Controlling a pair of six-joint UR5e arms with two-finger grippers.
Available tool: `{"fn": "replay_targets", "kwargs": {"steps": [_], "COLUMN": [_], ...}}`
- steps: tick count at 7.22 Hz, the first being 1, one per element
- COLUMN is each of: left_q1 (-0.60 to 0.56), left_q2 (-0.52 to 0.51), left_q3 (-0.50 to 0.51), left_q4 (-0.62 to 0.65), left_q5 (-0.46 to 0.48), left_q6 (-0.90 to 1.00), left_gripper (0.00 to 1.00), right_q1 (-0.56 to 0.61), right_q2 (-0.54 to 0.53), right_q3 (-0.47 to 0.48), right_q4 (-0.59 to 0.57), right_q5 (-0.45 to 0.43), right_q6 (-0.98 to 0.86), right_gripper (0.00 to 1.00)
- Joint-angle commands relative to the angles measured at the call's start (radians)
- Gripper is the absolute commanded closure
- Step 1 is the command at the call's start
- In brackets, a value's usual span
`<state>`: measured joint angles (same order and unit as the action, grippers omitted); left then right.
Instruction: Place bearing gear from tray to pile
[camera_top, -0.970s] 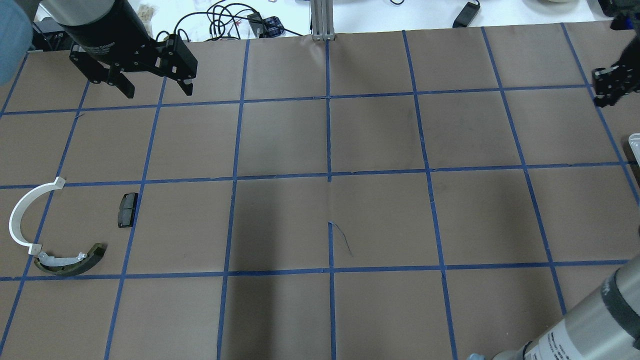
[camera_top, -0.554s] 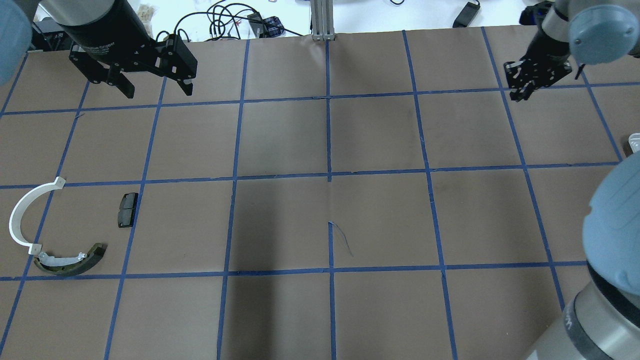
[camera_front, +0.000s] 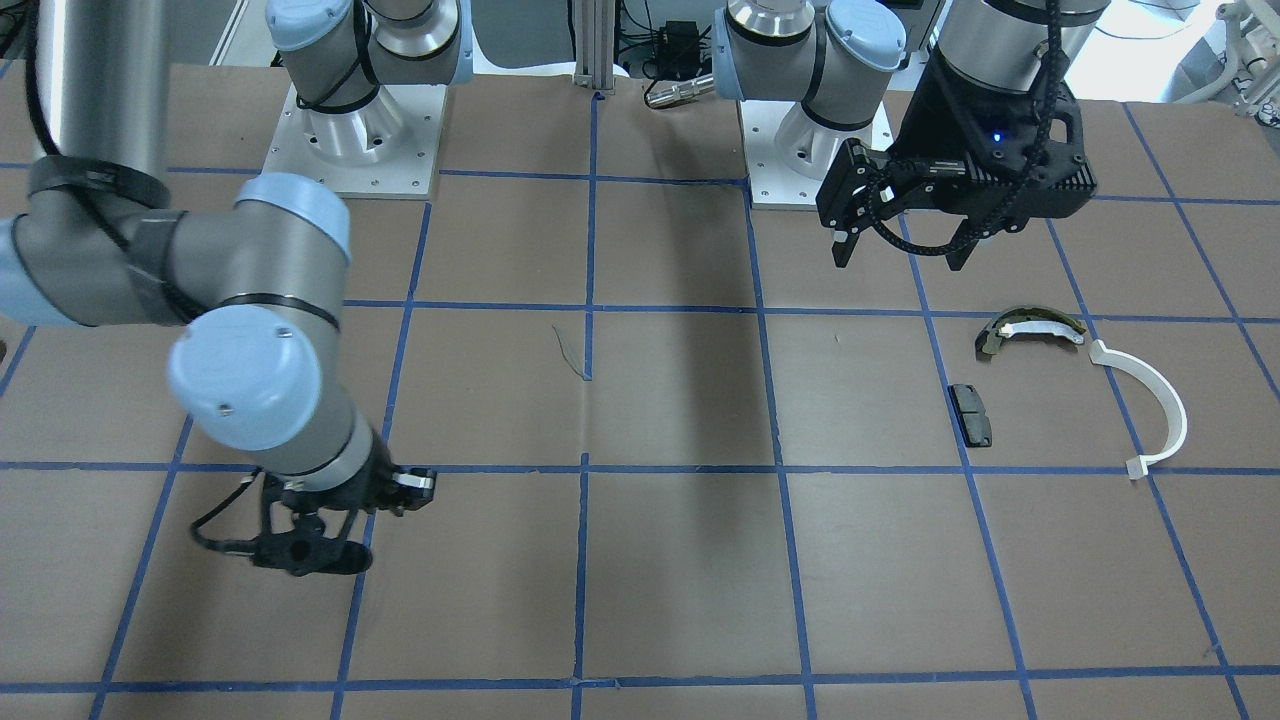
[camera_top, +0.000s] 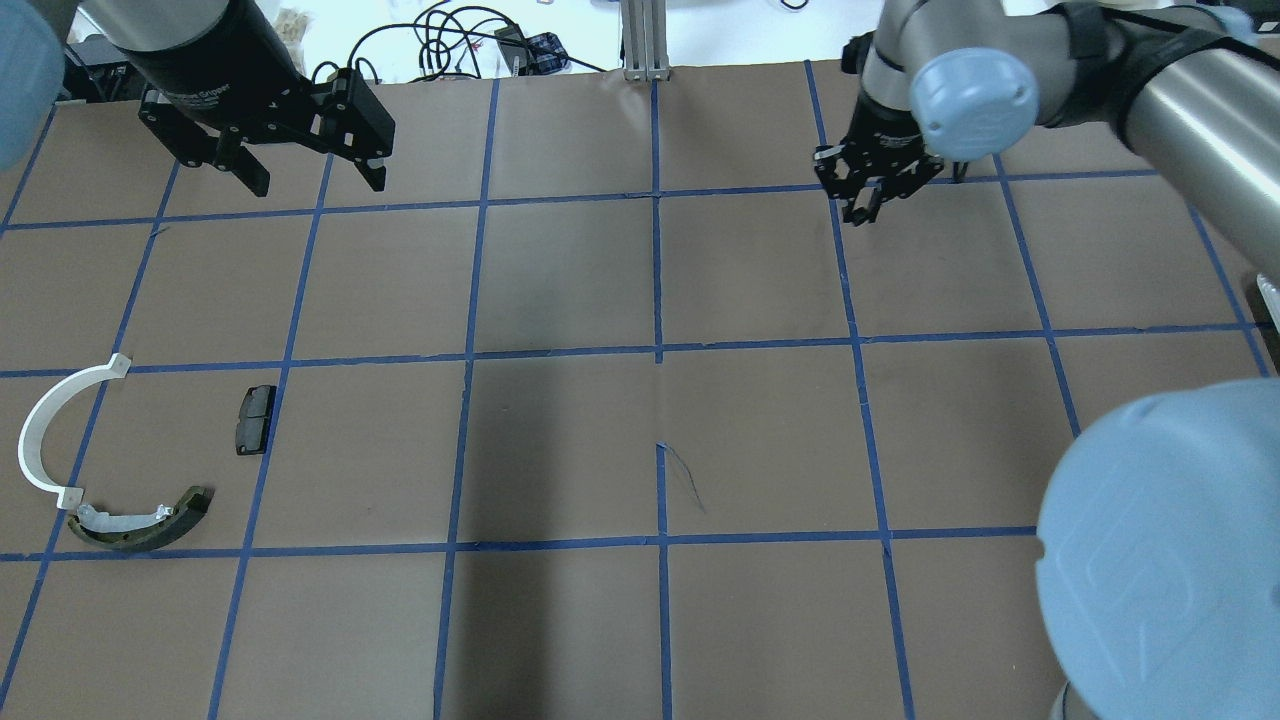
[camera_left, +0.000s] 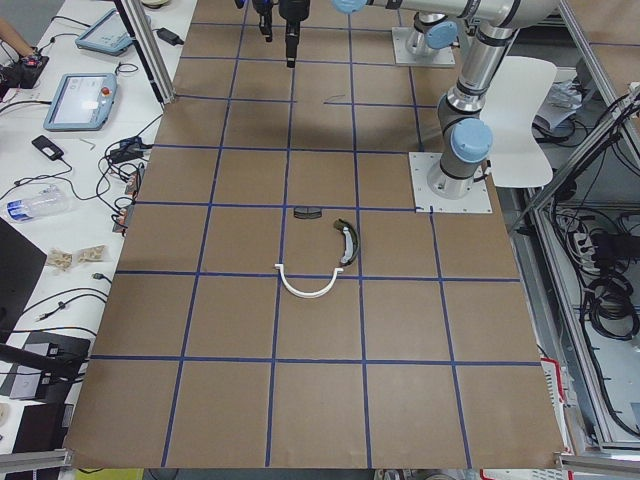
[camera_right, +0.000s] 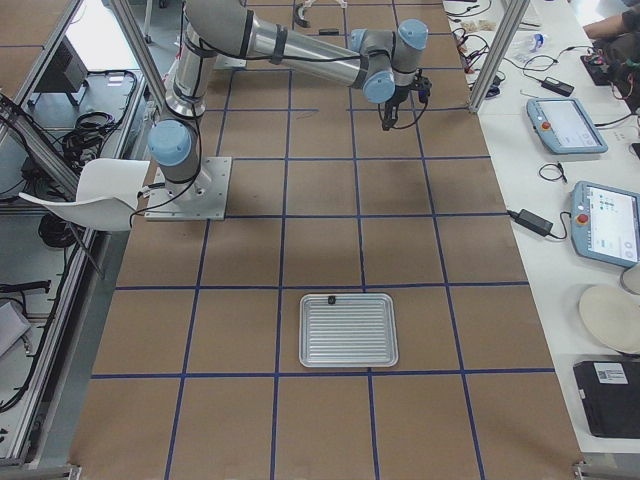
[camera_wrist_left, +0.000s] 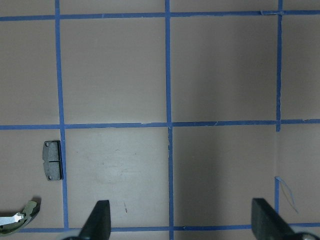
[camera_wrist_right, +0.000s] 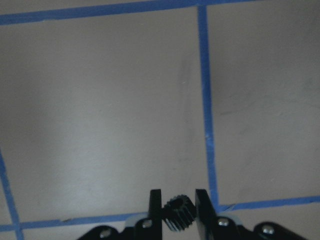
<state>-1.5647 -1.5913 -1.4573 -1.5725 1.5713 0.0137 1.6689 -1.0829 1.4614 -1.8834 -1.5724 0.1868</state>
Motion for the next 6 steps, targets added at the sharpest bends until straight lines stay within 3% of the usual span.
{"fn": "replay_targets", "kwargs": {"steps": [1, 3, 6], "left_q1": [0.0, -0.001, 0.005], "left_q2": [0.001, -0.001, -0.041], "left_q3": [0.0, 0.005, 0.005], "left_q4": [-0.001, 0.0, 0.0], "left_q5": [-0.001, -0.01, -0.011], "left_q6": [0.0, -0.011, 0.0], "left_gripper": [0.0, 0.0, 0.0], "right_q1": [0.142, 0.222, 0.296], "right_q2": [0.0, 0.003, 0.034], "right_q3": [0.087, 0.161, 0.168], "right_q4": [-0.075, -0.12, -0.193], "right_q5": [0.005, 0.003, 0.058], "right_q6": [0.167, 0.242, 0.365], "right_gripper": [1.0, 1.0, 1.0]}}
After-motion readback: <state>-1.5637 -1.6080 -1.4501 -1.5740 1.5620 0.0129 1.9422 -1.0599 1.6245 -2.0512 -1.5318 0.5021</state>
